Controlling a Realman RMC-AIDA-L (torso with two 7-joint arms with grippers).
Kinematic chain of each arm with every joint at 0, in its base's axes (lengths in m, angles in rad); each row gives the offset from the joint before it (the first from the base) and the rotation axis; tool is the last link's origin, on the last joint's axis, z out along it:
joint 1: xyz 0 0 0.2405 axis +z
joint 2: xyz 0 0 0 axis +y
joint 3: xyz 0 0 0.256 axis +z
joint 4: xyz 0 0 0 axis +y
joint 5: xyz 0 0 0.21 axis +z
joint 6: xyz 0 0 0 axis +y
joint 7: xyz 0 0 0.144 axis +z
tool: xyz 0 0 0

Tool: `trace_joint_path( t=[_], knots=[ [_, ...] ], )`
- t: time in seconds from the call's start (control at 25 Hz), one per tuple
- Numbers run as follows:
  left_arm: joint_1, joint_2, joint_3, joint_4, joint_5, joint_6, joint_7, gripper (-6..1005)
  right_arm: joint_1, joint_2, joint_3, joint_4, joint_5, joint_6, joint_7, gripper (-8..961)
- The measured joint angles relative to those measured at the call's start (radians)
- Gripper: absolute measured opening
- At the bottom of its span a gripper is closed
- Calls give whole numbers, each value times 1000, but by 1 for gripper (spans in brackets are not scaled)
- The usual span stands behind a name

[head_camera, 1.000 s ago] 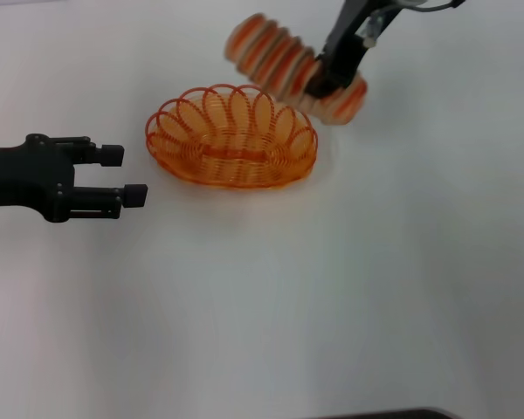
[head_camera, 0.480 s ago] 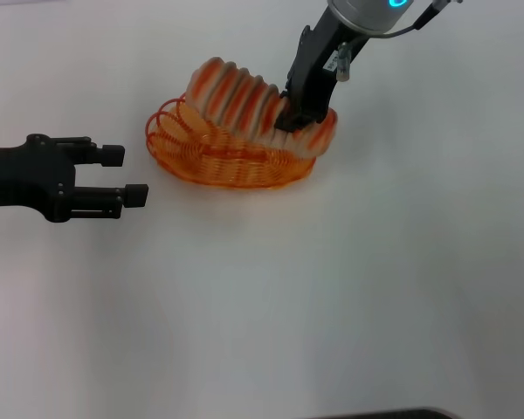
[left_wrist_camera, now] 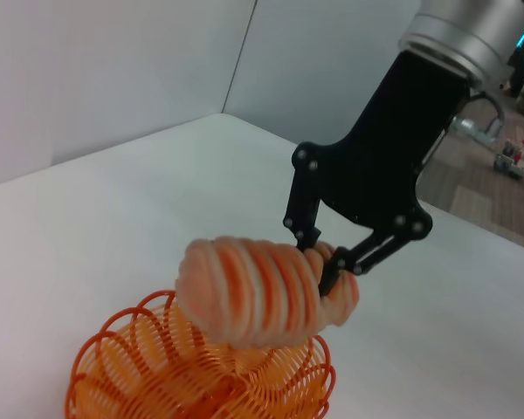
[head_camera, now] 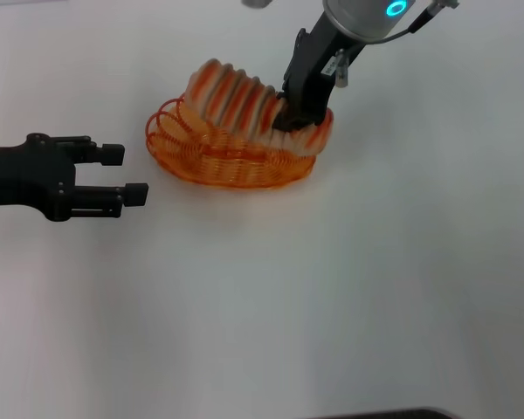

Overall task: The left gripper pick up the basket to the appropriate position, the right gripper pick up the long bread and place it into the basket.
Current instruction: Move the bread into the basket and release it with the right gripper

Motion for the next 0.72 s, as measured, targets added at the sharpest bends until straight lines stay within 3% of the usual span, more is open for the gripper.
trace_joint_path(
  t=[0.24, 0.56, 0.72],
  knots=[
    [0, 1, -4, 0, 0, -1, 0, 766, -1, 0, -38, 8, 27, 21, -14, 225],
    [0, 2, -12, -3, 0, -2, 3, 765, -7, 1, -42, 9, 32, 76, -7, 332],
    [0, 2, -12, -3, 0, 1, 1, 765, -10, 0, -42, 9, 41, 86, -8, 541]
  ],
)
